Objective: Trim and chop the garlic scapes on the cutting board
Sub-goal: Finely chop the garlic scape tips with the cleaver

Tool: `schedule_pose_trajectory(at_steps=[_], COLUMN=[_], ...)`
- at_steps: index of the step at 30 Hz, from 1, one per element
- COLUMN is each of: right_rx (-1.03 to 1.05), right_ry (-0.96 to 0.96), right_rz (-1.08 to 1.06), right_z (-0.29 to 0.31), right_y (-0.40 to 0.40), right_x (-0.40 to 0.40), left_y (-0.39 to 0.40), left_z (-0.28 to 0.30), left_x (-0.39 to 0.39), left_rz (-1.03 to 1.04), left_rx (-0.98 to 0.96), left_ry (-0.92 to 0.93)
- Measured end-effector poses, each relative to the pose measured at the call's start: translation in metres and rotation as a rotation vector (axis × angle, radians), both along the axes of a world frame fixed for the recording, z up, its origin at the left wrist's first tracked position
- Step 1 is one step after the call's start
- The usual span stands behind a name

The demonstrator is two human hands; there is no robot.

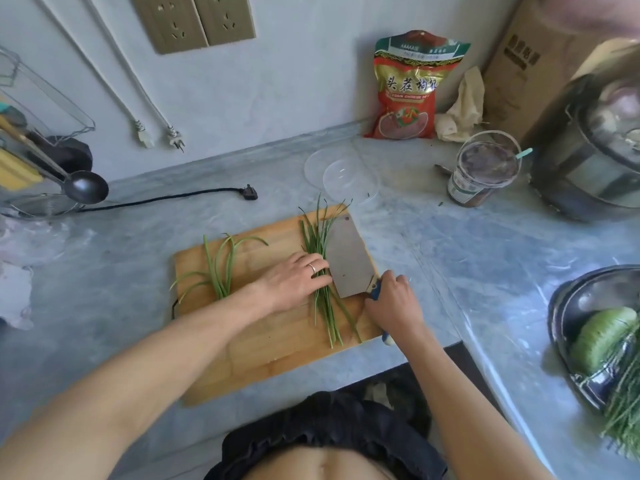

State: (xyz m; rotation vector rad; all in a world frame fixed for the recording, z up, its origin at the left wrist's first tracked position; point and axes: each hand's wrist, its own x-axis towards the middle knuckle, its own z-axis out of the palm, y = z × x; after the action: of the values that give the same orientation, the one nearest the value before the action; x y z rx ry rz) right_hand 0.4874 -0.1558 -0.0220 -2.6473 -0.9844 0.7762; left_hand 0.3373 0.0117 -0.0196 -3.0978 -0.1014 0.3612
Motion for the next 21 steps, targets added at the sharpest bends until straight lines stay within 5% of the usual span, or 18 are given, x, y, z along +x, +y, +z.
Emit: schedule_pose_trajectory(at_steps=[6, 11, 21], right_rx=[0.064, 0.226, 0.383], right_ry=[0.193, 0.392, 0.408], right_rz=[-0.247, -0.335, -0.329], right_z=[0.004, 0.018, 0.021], right_y=[-0.004, -0.01, 0.004], right_x=[0.007, 0.021, 0.028], left_y=[0.01, 0.007, 0.007], left_z=[-0.005, -0.003, 0.016], left_x=[0.007, 0.017, 0.037], left_rz=[-0.241, -0.209, -0.136], left_rx=[0.134, 0.139, 0.214], left_ry=[0.038, 0.083, 0.245])
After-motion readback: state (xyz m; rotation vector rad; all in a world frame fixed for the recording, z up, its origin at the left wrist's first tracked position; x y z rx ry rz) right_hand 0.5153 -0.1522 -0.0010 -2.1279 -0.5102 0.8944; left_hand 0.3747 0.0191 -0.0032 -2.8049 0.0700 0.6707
